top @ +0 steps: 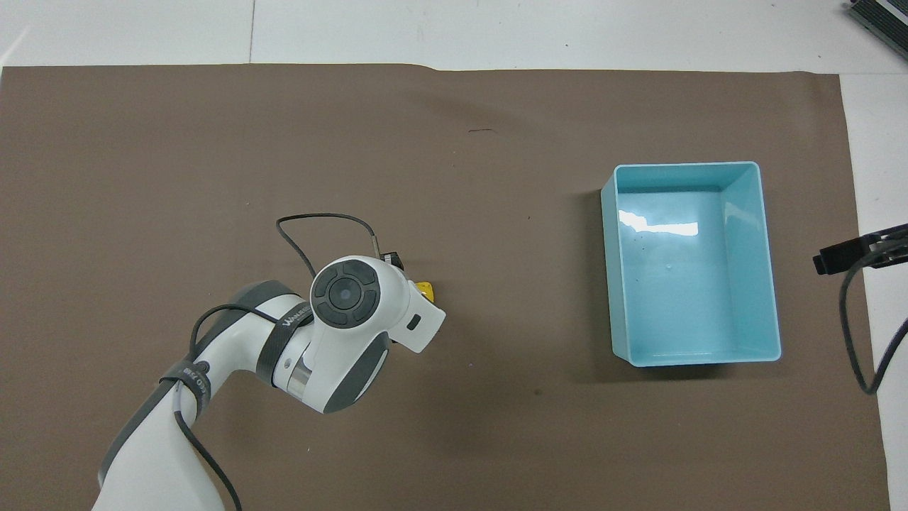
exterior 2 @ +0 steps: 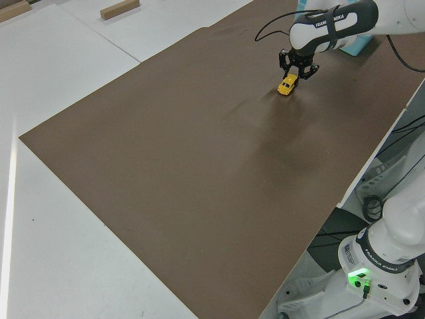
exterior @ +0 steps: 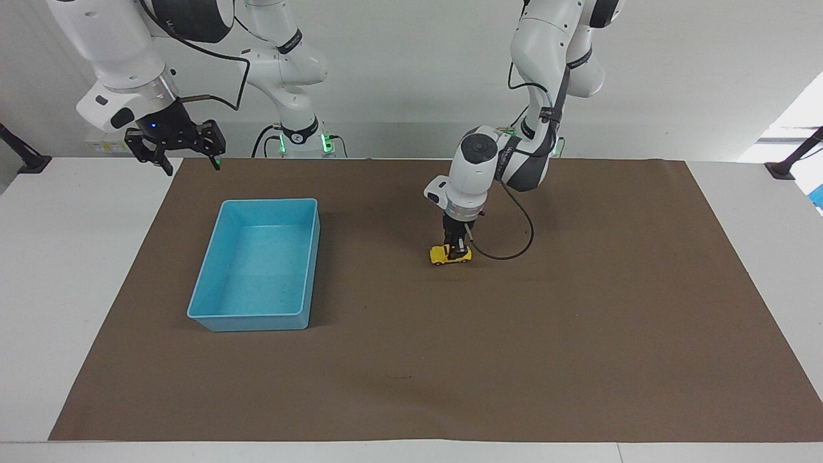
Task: Wind up and store yellow beetle car
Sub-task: 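Press the car down and drag it back toward the robot with the left gripper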
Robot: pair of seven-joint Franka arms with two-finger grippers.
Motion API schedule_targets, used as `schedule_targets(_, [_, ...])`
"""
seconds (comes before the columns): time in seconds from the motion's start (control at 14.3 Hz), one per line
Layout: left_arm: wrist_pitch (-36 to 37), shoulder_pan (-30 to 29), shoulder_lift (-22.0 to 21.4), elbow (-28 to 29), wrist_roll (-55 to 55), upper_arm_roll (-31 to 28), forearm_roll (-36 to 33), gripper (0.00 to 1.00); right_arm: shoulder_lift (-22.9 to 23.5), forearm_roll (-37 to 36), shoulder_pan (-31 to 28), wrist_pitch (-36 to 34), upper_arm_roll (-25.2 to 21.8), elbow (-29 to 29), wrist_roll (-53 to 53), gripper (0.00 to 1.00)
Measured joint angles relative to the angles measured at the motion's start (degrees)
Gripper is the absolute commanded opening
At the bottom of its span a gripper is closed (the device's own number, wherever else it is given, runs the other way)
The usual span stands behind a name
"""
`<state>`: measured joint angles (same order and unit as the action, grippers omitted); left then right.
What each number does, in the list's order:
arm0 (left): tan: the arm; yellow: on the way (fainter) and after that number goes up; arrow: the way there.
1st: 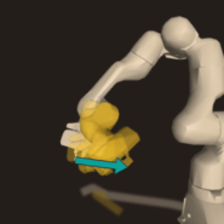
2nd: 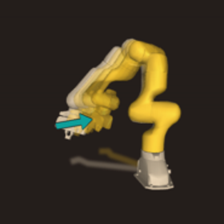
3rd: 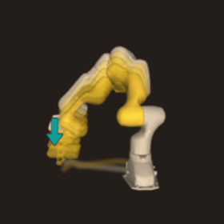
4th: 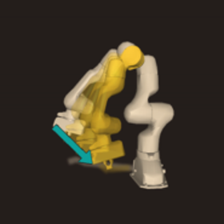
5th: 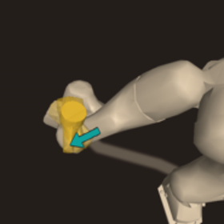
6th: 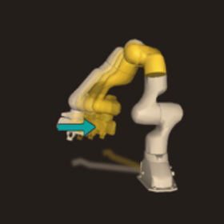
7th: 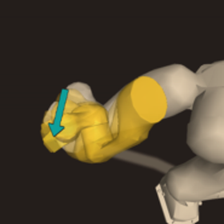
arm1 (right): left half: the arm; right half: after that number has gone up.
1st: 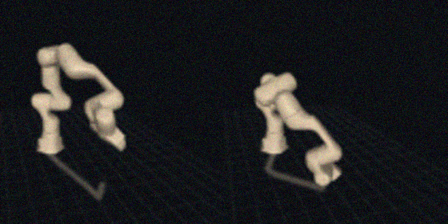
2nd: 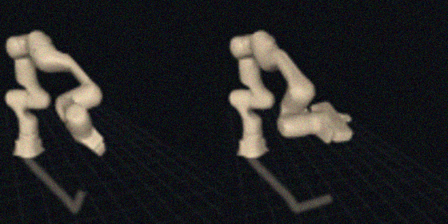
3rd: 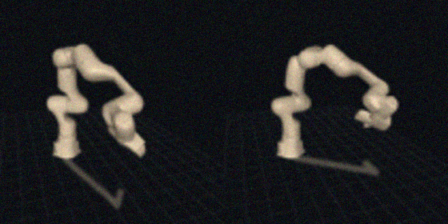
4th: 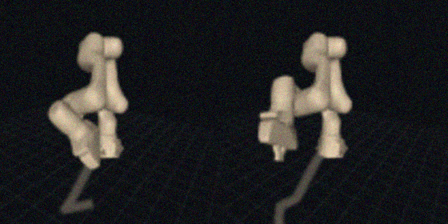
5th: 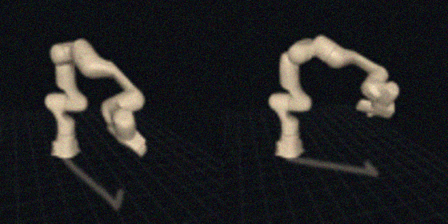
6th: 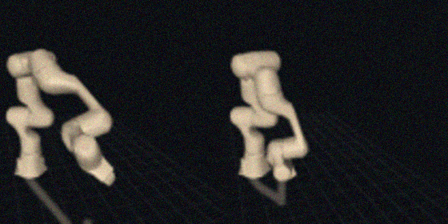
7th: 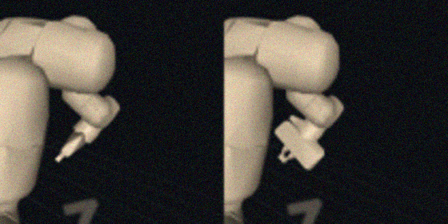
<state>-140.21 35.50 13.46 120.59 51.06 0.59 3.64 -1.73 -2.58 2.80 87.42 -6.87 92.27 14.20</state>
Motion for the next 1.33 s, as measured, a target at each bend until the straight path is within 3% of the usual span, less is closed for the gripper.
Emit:
schedule_targets(0.84, [0.7, -8.8, -3.5, 4.5, 16.9, -0.3, 0.1, 0.0, 0.0, 0.0, 0.0, 0.0, 0.0, 0.0, 0.0, 0.88])
schedule_targets(1.05, [1.4, -10.8, -3.8, 4.8, 18.9, -0.3, 0.1, 0.0, 0.0, 0.0, 0.0, 0.0, 0.0, 0.1, 0.0, 0.95])
schedule_targets(1.33, [1.6, -11.5, -3.9, 4.8, 19.5, -0.3, 0.1, 0.0, 0.0, 0.0, 0.0, -0.2, 0.0, 0.1, 0.0, 0.96])
